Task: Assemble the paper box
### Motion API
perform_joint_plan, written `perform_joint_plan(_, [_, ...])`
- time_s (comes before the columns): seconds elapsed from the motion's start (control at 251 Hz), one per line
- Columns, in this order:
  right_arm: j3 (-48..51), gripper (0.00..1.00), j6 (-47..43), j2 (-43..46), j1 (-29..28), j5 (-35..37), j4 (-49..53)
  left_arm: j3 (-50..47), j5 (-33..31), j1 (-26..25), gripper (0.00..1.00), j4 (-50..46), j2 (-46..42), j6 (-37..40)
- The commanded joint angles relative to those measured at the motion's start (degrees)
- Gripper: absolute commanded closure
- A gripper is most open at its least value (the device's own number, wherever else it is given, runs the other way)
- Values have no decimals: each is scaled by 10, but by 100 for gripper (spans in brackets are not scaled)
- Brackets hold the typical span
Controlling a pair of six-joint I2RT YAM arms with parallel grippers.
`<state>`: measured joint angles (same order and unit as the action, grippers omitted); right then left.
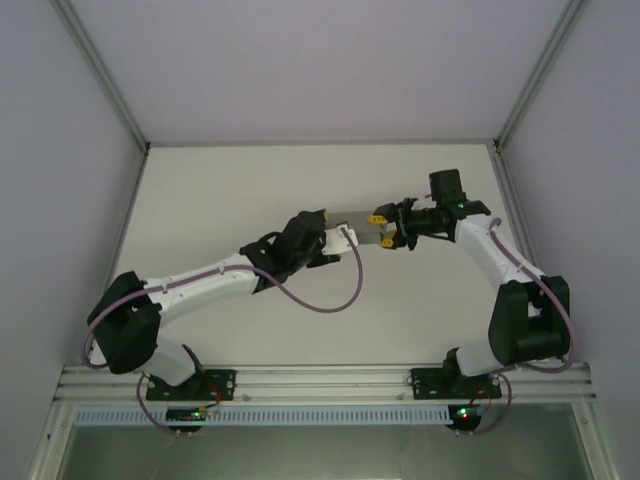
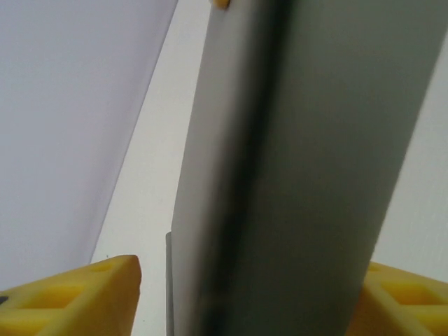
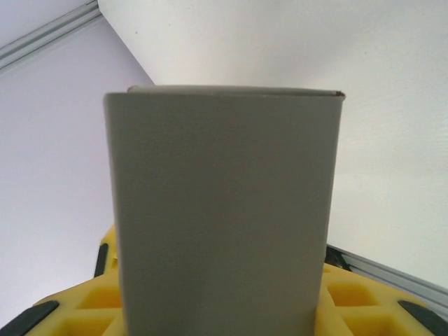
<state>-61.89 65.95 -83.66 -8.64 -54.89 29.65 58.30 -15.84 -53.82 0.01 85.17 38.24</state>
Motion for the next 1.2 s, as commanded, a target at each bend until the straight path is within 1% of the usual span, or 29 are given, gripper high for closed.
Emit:
perform_joint_plan(0.0, [-26,59,-49,-5,-8,-43,83,1,-7,2,40,27,-13,8])
perform_joint_plan(0.06, [-25,57,-46,-3,-6,-43,79,0,-5,2,47,27,-16,10])
perform_joint_plan(0.116, [-22,56,-38,-3,-7,-44,67,0,-10,2,51,27,-18,13])
perform_joint_plan(0.192, [-19,50,-34,-3,-7,-49,62,2,-13,2,56,21,-19,16])
perform_joint_plan(0.243, [-19,48,-31,-2,-5,-49,58,5,-12,2,59,15,-21,13])
perform_joint_plan(0.307, [-14,41,-22,3,-2,-46,52,9,-4,1,64,1,-25,13])
perform_joint_plan(0.379, [-2,35,-1,16,5,-34,-2,15,1,1,67,-17,-31,5])
perform_joint_plan(0.435, [6,23,7,25,19,-17,-34,20,6,1,67,-35,-35,1])
perform_joint_plan(0.475, [6,17,-3,32,31,0,-40,22,9,1,67,-51,-39,-3])
perform_joint_plan(0.487, [5,12,-11,34,34,7,-38,24,9,1,67,-56,-39,-5])
perform_joint_plan(0.499, [4,4,-20,36,38,14,-37,25,11,1,67,-63,-40,-6])
perform_joint_plan(0.515, [1,1,-31,39,43,24,-36,27,11,2,67,-71,-42,-8])
perform_joint_plan(0.555, [-7,1,-68,46,59,52,-30,32,13,2,67,-93,-44,-14])
perform_joint_plan(0.595, [-20,1,-130,53,75,69,-8,41,22,1,67,-126,-45,-22])
perform_joint_plan(0.623, [-25,1,-168,58,87,69,-17,47,31,4,67,-151,-45,-28])
perform_joint_plan(0.651, [-36,1,-186,63,96,77,-36,55,44,7,67,-176,-43,-36])
perform_joint_plan(0.686, [-55,1,-245,71,103,93,-21,64,65,12,68,-209,-40,-44])
perform_joint_plan(0.706, [-67,1,-279,76,105,110,-9,68,74,17,70,-225,-38,-50])
perform_joint_plan(0.73, [-88,1,-328,83,104,147,2,76,84,23,70,-244,-33,-58])
perform_joint_plan(0.77, [-109,1,-426,95,94,204,31,91,122,36,70,-289,-24,-68])
perform_joint_plan(0.802, [-113,1,-471,105,83,242,43,106,158,47,69,-332,-13,-73])
perform_joint_plan(0.854, [-104,1,-538,119,74,279,44,132,210,63,68,-404,11,-74])
perform_joint_plan(0.89, [-88,1,-567,131,71,280,34,147,219,68,69,-437,29,-80])
perform_joint_plan(0.934, [-70,1,-594,143,70,279,22,165,224,74,72,-463,51,-91])
perform_joint_plan(0.962, [-68,1,-605,149,69,270,15,176,240,79,72,-483,64,-89])
perform_joint_plan(0.998, [-41,1,-616,157,68,252,3,185,261,89,71,-507,78,-82])
perform_joint_plan(1.058, [-21,1,-628,167,66,232,-17,195,268,100,71,-520,102,-81])
perform_joint_plan(1.125, [-18,1,-655,168,61,220,-8,214,279,113,71,-536,132,-84])
perform_joint_plan(1.193, [-23,1,-701,165,40,211,21,243,313,127,70,-564,160,-77])
